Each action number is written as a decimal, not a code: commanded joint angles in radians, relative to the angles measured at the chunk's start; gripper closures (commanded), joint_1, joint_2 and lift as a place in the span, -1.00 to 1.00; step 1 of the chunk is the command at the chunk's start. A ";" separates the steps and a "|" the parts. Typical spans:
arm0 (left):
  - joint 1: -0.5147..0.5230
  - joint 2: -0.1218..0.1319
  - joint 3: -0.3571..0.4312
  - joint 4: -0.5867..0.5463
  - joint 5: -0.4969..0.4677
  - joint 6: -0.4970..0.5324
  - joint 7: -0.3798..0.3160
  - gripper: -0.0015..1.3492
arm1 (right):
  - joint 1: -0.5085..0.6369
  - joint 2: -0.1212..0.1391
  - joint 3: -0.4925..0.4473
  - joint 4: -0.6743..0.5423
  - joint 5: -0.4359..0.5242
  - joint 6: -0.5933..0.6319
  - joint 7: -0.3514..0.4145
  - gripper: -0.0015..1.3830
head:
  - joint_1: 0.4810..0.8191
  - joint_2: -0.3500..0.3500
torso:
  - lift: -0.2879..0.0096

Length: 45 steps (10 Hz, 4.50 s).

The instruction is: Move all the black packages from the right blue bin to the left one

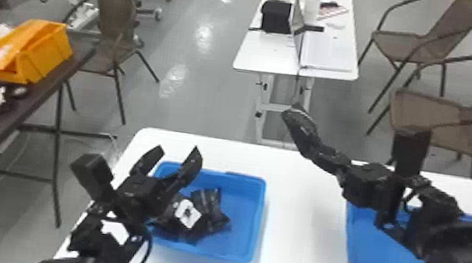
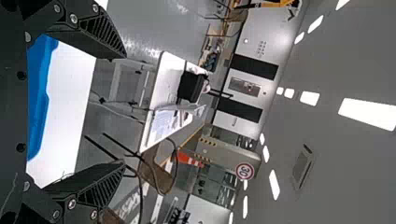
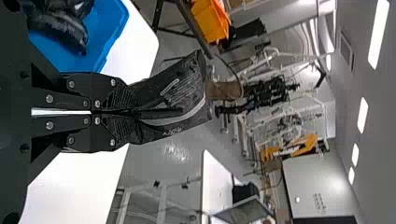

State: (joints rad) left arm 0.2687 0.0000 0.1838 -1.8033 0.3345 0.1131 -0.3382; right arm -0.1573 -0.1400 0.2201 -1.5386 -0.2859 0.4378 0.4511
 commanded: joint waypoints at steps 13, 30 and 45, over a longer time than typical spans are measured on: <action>-0.151 -0.003 -0.133 0.055 0.038 0.049 0.011 -0.69 | -0.176 -0.006 0.323 0.127 -0.222 -0.056 0.006 0.61 | 0.27 0.72 | 0.94; -0.062 -0.003 -0.053 0.078 -0.215 -0.121 0.042 0.80 | 0.114 0.046 -0.097 -0.089 0.091 -0.182 0.035 -0.60 | 0.27 0.62 | 0.94; 0.274 -0.003 0.023 -0.174 -0.264 -0.270 0.054 -0.67 | 0.575 0.046 -0.308 -0.431 0.165 -0.238 -0.028 -0.58 | 0.27 0.31 | 0.94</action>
State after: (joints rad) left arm 0.5148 0.0000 0.2037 -1.9698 0.0716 -0.1557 -0.2837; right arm 0.3749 -0.0966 -0.0771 -1.9424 -0.1176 0.1994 0.4236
